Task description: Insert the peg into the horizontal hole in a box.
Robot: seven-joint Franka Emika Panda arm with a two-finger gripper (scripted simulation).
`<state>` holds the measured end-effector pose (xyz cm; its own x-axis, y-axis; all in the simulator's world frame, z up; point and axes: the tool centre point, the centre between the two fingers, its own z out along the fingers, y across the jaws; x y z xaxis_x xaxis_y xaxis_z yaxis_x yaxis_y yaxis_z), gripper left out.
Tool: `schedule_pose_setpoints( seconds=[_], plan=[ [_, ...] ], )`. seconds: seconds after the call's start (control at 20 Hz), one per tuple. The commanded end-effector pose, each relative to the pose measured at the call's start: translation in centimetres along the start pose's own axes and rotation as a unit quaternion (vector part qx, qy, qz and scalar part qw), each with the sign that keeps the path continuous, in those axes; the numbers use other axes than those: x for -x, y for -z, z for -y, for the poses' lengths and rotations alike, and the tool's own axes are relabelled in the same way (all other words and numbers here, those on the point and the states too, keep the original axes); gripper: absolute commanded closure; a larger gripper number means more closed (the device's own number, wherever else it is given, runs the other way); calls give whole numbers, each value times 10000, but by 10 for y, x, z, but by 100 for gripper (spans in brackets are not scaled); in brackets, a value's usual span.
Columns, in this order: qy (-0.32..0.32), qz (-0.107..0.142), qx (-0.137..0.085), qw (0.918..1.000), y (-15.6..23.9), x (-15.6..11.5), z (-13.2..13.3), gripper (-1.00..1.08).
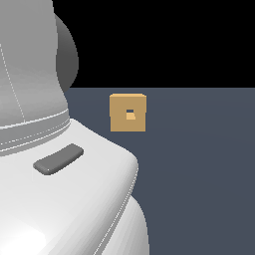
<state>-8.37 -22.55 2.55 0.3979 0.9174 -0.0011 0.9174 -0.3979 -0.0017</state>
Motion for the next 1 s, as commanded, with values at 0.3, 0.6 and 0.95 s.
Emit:
schedule_pose_setpoints(
  seconds=[0.3,0.6,0.95],
  plan=[
    [779,4,12,9970,20,-127,-2,108],
    [1428,5,14,9897,36,-232,11,108],
    [1941,1,12,9810,49,-314,30,108]
  ],
)
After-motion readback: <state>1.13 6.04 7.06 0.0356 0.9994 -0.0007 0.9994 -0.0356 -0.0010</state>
